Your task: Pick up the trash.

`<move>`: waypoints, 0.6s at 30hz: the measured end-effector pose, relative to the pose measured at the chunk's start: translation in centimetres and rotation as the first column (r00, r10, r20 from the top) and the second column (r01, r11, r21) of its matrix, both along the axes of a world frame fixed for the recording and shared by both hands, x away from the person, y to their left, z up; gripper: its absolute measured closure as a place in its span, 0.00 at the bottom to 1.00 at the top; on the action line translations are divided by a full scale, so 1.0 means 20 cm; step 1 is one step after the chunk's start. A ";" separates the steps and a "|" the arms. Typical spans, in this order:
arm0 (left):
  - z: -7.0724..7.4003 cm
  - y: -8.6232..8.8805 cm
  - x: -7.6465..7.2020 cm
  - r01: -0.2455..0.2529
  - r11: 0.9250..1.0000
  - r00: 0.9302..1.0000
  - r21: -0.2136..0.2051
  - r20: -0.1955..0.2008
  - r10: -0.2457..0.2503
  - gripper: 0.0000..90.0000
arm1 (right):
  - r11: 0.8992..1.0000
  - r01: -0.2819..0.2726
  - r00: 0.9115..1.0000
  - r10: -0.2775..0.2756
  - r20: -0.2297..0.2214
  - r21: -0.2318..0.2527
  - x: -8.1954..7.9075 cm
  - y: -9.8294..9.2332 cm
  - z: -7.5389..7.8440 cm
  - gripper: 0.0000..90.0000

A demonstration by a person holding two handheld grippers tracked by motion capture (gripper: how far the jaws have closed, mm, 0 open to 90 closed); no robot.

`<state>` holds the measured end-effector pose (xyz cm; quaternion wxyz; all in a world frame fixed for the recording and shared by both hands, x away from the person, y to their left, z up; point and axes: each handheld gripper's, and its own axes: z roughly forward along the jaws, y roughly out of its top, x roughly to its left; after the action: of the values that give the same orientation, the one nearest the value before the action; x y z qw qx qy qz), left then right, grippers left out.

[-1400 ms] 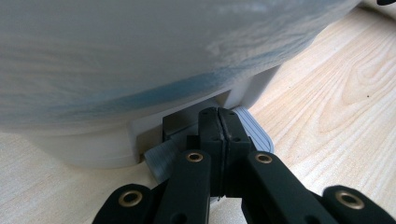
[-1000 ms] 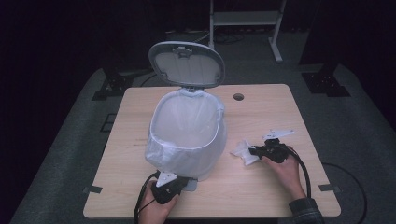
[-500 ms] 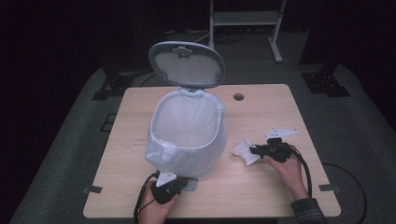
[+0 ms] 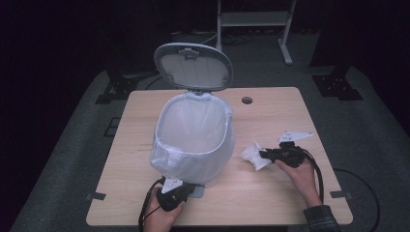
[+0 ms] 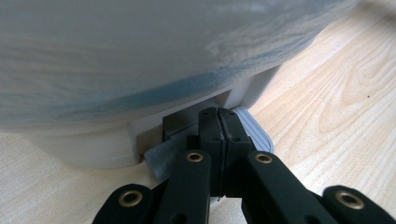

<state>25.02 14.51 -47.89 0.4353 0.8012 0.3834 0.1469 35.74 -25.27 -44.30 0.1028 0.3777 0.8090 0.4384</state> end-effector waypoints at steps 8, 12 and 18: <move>0.00 0.00 0.00 -0.001 1.000 1.000 0.000 -0.001 0.001 1.00 | 1.000 -0.013 1.000 0.013 0.017 0.020 -0.01 -0.01 0.05 0.90; 0.00 0.00 0.00 -0.001 1.000 1.000 0.000 -0.001 0.001 1.00 | 0.999 -0.021 1.000 0.020 0.020 0.026 -0.02 -0.01 0.06 0.91; 0.00 0.00 0.00 -0.004 1.000 1.000 0.000 -0.004 0.004 1.00 | 0.999 -0.030 0.999 0.029 0.030 0.033 -0.03 -0.02 0.09 0.91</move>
<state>25.01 14.51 -47.87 0.4342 0.8008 0.3857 0.1463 35.24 -25.66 -42.45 0.1017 0.3607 0.8055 0.4590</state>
